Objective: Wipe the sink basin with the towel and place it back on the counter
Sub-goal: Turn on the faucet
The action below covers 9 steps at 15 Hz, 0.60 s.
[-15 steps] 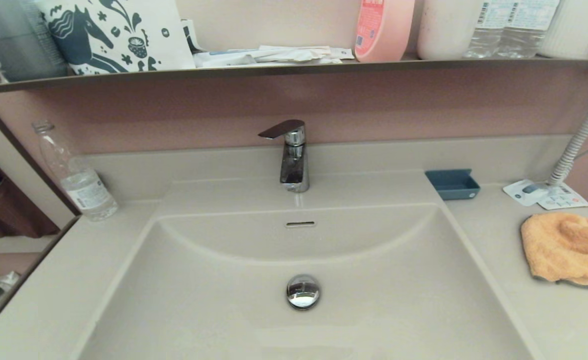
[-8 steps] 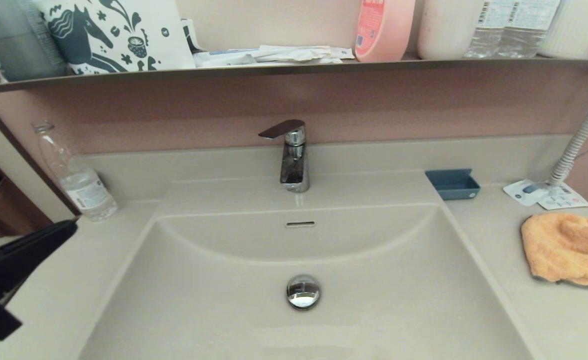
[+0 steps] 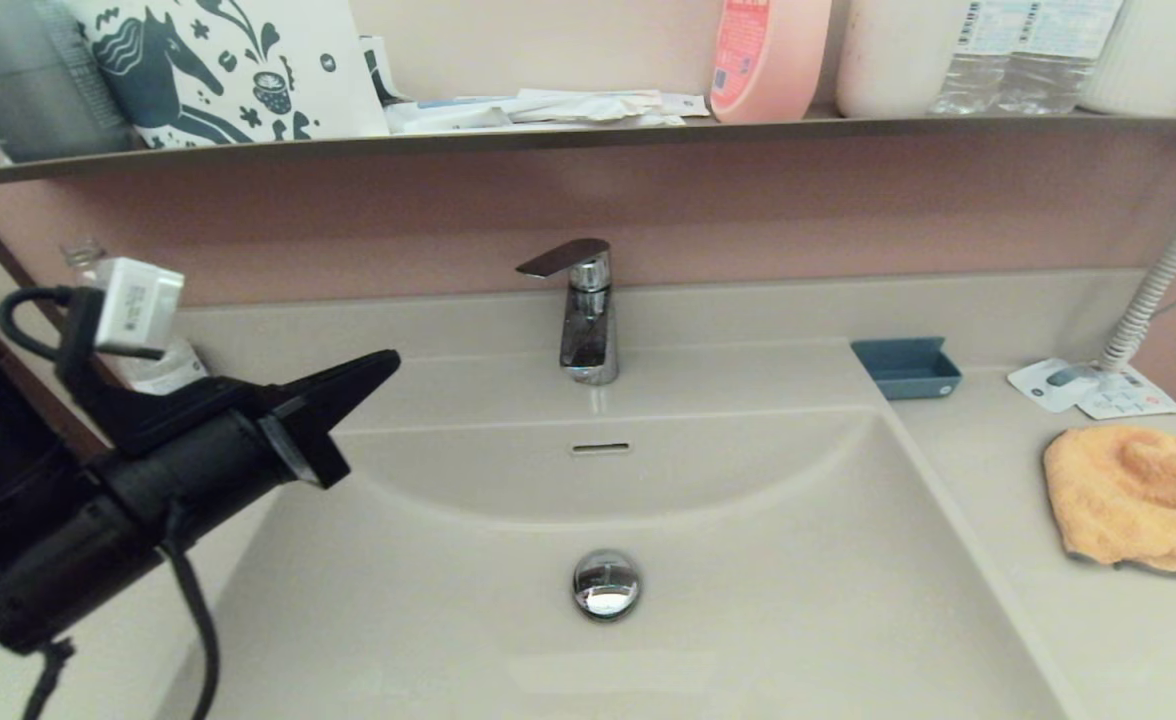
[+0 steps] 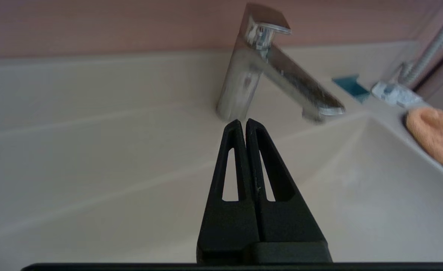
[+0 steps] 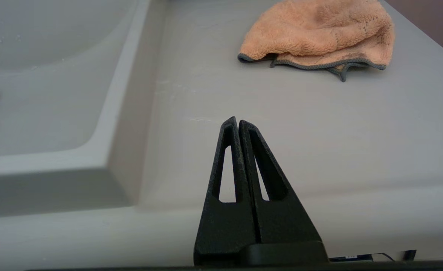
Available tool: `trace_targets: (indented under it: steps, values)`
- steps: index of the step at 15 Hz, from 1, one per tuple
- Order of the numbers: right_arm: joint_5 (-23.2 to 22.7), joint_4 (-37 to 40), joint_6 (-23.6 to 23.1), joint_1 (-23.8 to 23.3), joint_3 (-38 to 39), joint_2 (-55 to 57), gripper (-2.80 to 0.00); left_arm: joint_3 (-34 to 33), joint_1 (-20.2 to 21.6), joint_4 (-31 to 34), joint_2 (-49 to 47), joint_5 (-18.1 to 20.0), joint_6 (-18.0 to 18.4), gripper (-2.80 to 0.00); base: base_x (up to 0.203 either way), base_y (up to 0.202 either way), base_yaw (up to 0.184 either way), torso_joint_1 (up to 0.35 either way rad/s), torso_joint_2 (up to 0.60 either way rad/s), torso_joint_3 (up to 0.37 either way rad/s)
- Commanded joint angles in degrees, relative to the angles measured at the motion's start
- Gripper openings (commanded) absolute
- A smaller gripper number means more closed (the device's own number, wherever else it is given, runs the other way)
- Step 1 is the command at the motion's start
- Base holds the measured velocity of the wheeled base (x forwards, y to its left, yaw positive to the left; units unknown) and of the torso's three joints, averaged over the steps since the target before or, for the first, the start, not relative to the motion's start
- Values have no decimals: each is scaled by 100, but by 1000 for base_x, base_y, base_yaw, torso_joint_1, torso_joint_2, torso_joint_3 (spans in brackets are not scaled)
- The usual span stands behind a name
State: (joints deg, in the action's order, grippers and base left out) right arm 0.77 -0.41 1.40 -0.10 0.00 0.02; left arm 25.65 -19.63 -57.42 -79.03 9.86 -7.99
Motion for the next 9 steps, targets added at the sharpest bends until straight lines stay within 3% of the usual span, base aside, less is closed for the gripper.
trace_targets:
  steps: [1, 3, 7, 9]
  values:
    - [2, -2, 0, 1, 0, -2, -280, 197, -374, -503, -984, -218, -32, -280, 0, 0, 0, 0, 0, 0]
    - [2, -2, 0, 1, 0, -2, -280, 602, -801, -808, -1397, -582, -44, -280, 0, 0, 0, 0, 0, 0]
    - [2, -2, 0, 1, 0, -2, -280, 1380, -858, -824, -1923, -701, 21, -280, 0, 0, 0, 0, 0, 0]
    - [2, -2, 0, 1, 0, -2, -280, 1517, -881, -837, -2133, -715, 291, -280, 0, 0, 0, 0, 0, 0]
